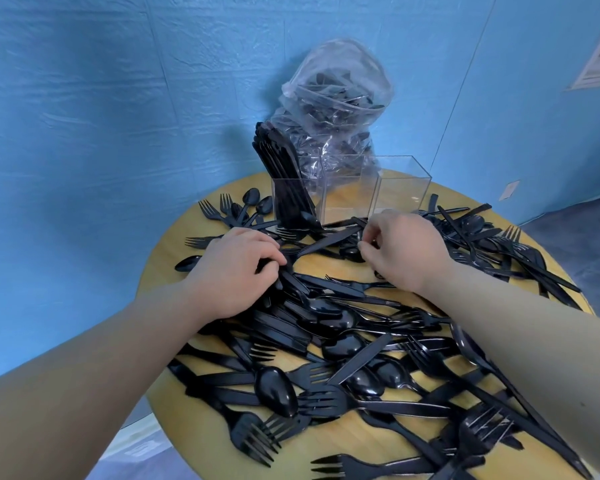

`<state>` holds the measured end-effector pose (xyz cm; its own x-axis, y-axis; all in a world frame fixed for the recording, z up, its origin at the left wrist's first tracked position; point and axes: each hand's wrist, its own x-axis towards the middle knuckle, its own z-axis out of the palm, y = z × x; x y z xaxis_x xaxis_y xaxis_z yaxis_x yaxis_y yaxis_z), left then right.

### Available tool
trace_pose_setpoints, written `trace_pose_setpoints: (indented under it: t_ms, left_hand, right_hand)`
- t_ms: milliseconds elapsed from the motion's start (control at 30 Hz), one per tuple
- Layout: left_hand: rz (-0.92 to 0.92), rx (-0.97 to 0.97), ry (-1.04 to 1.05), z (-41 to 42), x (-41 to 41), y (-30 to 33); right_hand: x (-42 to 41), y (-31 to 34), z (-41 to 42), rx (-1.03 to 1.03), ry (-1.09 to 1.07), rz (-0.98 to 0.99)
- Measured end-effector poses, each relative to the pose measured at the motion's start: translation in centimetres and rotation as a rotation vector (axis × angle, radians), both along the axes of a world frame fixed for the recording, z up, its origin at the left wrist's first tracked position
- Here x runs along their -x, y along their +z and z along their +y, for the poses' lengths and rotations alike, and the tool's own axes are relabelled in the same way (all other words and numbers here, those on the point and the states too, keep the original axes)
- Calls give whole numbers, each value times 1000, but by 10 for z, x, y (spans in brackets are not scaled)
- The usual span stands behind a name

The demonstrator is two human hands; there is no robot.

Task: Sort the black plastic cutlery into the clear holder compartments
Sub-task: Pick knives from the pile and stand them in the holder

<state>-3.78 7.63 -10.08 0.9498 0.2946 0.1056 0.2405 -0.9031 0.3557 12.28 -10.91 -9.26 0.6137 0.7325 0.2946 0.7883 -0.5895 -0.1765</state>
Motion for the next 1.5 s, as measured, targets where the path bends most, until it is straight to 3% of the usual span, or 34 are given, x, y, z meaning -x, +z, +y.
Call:
trace_pose_setpoints:
  t_ms: [200,367,500,600,767,933,1300,1500]
  left_hand:
    - [74,-80,-19,-3,0,-1]
    - [128,-83,-85,-2,0,-3]
    - [80,-44,-105,4,8,2]
    - [37,-87,4,16,15,3]
    - [109,-146,119,34,21,-5]
    - [100,-97,111,31,24,-6]
    - [64,-48,124,30,27,-6]
    - [33,-17,117,28,27,-6]
  right_hand:
    - [2,0,0,68,44,30]
    - [11,5,20,-103,173,-41]
    - [16,2,46,177,324,-54]
    - [16,-4,54,298,295,-79]
    - [17,-1,56,273,233,-148]
    - [23,-4,64,235,256,-102]
    - [16,-1,61,287,148,-213]
    - [11,1,53,184,125,-218]
